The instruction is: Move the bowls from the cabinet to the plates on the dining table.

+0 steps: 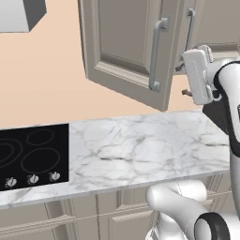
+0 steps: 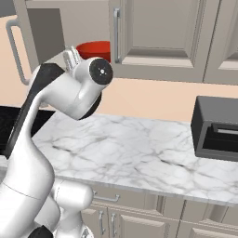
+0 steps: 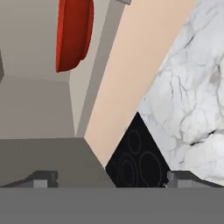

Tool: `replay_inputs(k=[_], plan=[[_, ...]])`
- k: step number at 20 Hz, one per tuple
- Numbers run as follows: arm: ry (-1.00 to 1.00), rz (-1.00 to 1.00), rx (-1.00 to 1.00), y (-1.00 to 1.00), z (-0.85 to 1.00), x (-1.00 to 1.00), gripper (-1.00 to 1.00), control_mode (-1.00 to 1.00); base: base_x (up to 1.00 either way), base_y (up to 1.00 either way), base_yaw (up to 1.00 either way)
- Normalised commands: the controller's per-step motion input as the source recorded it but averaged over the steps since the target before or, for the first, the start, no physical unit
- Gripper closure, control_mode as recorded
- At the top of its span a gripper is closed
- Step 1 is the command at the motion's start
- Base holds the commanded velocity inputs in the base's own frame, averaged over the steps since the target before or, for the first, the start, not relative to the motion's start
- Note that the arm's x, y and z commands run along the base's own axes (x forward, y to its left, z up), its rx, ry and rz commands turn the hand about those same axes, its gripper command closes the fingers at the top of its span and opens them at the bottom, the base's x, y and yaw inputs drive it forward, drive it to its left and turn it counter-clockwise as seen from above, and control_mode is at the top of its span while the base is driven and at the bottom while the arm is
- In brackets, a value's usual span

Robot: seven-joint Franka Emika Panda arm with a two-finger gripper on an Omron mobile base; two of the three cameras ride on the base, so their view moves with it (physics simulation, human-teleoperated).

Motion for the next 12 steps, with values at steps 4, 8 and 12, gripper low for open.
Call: replay_inputs(k=[4,8,12], plan=[[0.00,0.08,0.03,0.42,0.00,0.18,-1.00,-1.00,0.00,0.00,0.00],[0.00,0.01,0.00,0.48,0.00,0.14,-1.00,-1.00,0.00,0.00,0.00],[0.00,0.03,0.00,0.39,0.00,0.16,-1.00,-1.00,0.00,0.00,0.00]])
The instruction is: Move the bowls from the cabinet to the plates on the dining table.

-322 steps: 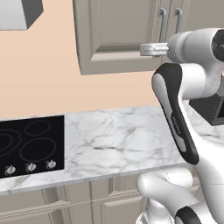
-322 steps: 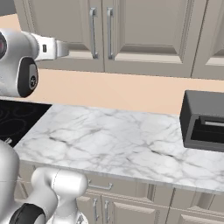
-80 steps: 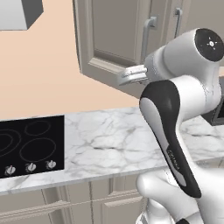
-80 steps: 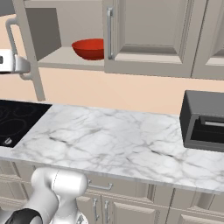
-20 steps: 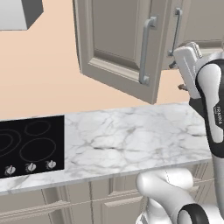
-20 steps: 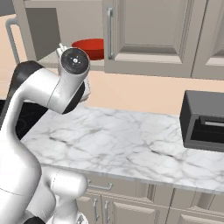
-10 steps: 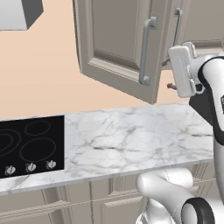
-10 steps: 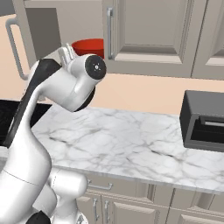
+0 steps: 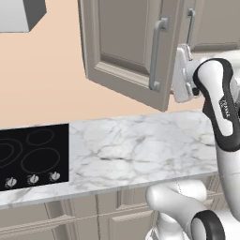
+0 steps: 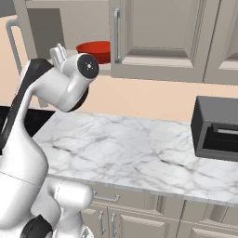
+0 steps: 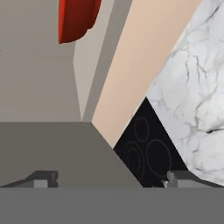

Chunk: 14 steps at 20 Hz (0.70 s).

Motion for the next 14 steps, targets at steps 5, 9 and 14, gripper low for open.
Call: replay_inputs(k=[5,9,14], plan=[[0.00,0.08,0.01,0.16,0.00,0.04,-1.00,-1.00,0.00,0.00,0.00],[0.00,0.15,0.04,0.29,0.00,0.01,-1.00,-1.00,0.00,0.00,0.00],[0.01,0.20,0.07,0.53,0.07,0.00,-1.00,-1.00,0.00,0.00,0.00]])
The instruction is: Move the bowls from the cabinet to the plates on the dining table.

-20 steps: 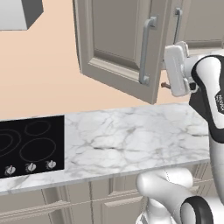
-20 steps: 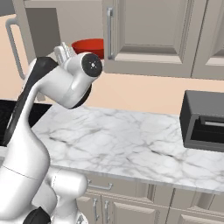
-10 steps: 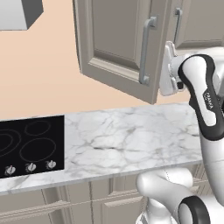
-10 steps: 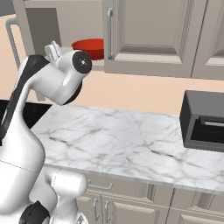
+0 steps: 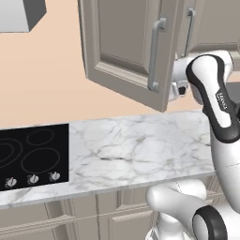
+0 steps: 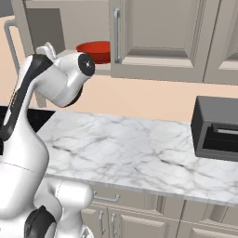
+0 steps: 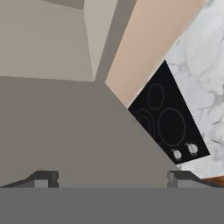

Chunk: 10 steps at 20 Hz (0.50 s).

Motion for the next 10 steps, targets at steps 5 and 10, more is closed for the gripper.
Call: replay_inputs(k=[5,10], plan=[[0.00,0.15,0.02,0.67,0.05,-0.06,-1.00,-1.00,0.00,0.00,0.00],[0.00,0.12,0.01,0.70,0.02,-0.01,-1.00,-1.00,0.00,0.00,0.00]])
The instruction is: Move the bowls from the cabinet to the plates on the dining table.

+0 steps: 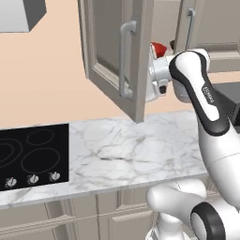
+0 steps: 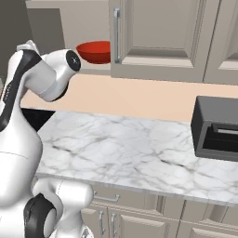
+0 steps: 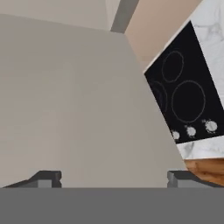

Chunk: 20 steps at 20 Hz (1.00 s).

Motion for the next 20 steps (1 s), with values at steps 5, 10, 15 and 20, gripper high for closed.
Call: replay_inputs(k=[5,10,15,20], plan=[[0.00,0.07,-0.05,0.94,0.00,0.00,-1.00,-1.00,0.00,0.00,0.00],[0.00,0.05,-0.02,0.68,0.00,0.00,-1.00,-1.00,0.00,0.00,0.00],[-0.02,0.01,-0.06,0.03,0.00,-0.05,-1.00,-1.00,0.00,0.00,0.00],[-0.13,0.00,-0.22,-0.10,0.00,-0.44,-1.00,-1.00,0.00,0.00,0.00]])
